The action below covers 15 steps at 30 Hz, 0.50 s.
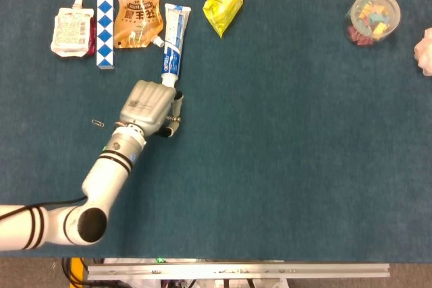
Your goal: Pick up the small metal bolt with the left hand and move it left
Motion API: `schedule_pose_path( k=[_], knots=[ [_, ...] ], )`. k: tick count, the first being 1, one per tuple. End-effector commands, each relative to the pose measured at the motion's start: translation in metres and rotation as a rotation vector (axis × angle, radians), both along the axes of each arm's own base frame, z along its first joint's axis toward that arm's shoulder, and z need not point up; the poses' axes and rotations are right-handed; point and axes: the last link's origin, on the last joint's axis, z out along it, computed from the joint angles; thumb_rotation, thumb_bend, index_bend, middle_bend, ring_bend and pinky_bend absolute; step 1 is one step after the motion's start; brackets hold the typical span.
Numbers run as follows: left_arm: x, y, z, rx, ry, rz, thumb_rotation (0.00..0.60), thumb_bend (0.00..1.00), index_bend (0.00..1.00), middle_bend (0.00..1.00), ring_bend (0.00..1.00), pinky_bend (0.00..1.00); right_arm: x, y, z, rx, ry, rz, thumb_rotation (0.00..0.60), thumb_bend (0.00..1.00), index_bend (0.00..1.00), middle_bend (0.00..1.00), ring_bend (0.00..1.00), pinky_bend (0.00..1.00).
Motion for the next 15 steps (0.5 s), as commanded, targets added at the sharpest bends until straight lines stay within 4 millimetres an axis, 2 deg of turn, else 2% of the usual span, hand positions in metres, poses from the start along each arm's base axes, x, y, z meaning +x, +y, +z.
schedule_pose_path(
  k=[1, 8, 15],
  knots=[
    [-0.002, 0.000, 0.014, 0.004, -0.046, 0.016, 0.600, 0.36, 0.64, 1.00, 1.00, 1.00, 0.000, 0.000, 0.000, 0.000, 0.000, 0.000, 0.600, 0.37, 0.49, 0.47, 0.40, 0.41],
    [-0.013, 0.001, 0.045, 0.014, -0.121, 0.029, 0.600, 0.37, 0.64, 1.00, 1.00, 1.00, 0.000, -0.002, -0.001, 0.004, -0.004, 0.005, 0.600, 0.37, 0.49, 0.47, 0.40, 0.41],
    [-0.028, -0.001, 0.066, 0.030, -0.128, 0.057, 0.600, 0.37, 0.64, 1.00, 1.00, 1.00, 0.001, -0.004, -0.003, 0.010, -0.005, 0.008, 0.600, 0.37, 0.49, 0.47, 0.40, 0.41]
  ],
)
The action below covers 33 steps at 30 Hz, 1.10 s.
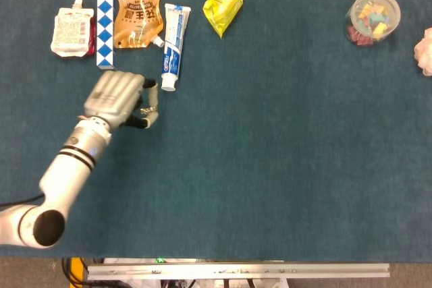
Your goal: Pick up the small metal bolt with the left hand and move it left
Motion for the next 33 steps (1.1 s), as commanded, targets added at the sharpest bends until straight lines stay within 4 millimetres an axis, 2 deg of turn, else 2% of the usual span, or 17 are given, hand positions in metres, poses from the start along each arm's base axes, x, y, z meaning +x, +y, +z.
schedule_pose_path(
  k=[1, 17, 33],
  knots=[
    [-0.008, -0.004, 0.008, 0.000, 0.004, 0.011, 0.600, 0.37, 0.64, 1.00, 1.00, 1.00, 0.000, -0.001, 0.000, 0.001, 0.000, 0.002, 0.600, 0.37, 0.49, 0.47, 0.40, 0.41],
    [-0.053, -0.011, 0.030, 0.033, 0.033, 0.116, 0.600, 0.37, 0.64, 1.00, 1.00, 1.00, 0.001, -0.003, -0.001, 0.007, 0.001, 0.008, 0.600, 0.37, 0.49, 0.47, 0.40, 0.41],
    [-0.068, -0.020, 0.032, 0.022, 0.043, 0.141, 0.600, 0.37, 0.64, 1.00, 1.00, 1.00, 0.004, -0.003, -0.003, 0.011, 0.001, 0.016, 0.600, 0.37, 0.49, 0.47, 0.40, 0.41]
  ],
)
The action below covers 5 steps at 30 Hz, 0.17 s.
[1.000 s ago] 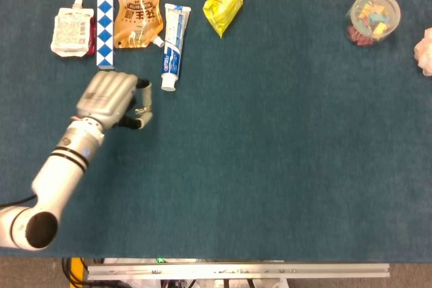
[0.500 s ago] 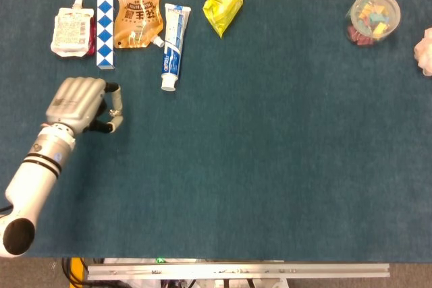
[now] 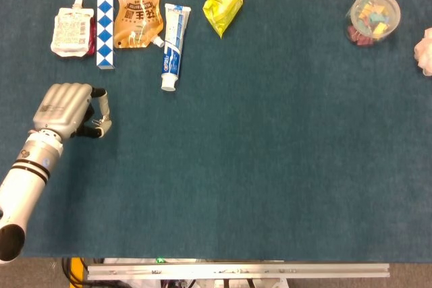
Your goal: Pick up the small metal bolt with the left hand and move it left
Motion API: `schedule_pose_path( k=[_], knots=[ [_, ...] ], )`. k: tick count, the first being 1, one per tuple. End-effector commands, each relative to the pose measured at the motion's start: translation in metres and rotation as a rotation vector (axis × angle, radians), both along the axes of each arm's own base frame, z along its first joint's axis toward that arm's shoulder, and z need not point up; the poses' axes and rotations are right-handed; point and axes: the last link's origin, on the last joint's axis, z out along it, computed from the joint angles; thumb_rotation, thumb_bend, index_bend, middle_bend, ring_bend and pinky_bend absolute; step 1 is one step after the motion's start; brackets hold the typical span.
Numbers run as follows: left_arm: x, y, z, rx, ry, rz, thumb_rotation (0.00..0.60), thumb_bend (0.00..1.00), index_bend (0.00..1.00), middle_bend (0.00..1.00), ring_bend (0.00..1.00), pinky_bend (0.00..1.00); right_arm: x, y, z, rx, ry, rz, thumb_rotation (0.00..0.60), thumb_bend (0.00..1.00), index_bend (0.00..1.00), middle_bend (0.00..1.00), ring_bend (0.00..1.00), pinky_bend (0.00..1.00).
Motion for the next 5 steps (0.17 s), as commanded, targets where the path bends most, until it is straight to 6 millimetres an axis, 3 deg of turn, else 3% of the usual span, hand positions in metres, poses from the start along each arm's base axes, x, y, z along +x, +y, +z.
schedule_pose_path(
  k=[1, 5],
  knots=[
    [-0.0021, -0.0005, -0.0014, -0.004, 0.000, 0.005, 0.600, 0.37, 0.64, 1.00, 1.00, 1.00, 0.0002, 0.0001, 0.0005, -0.002, 0.000, 0.001, 0.600, 0.37, 0.49, 0.47, 0.40, 0.41],
    [-0.0031, 0.0000, -0.0014, -0.002, -0.001, 0.008, 0.600, 0.37, 0.64, 1.00, 1.00, 1.00, 0.0007, 0.0006, 0.0009, -0.003, 0.001, 0.002, 0.600, 0.37, 0.49, 0.47, 0.40, 0.41]
  ],
)
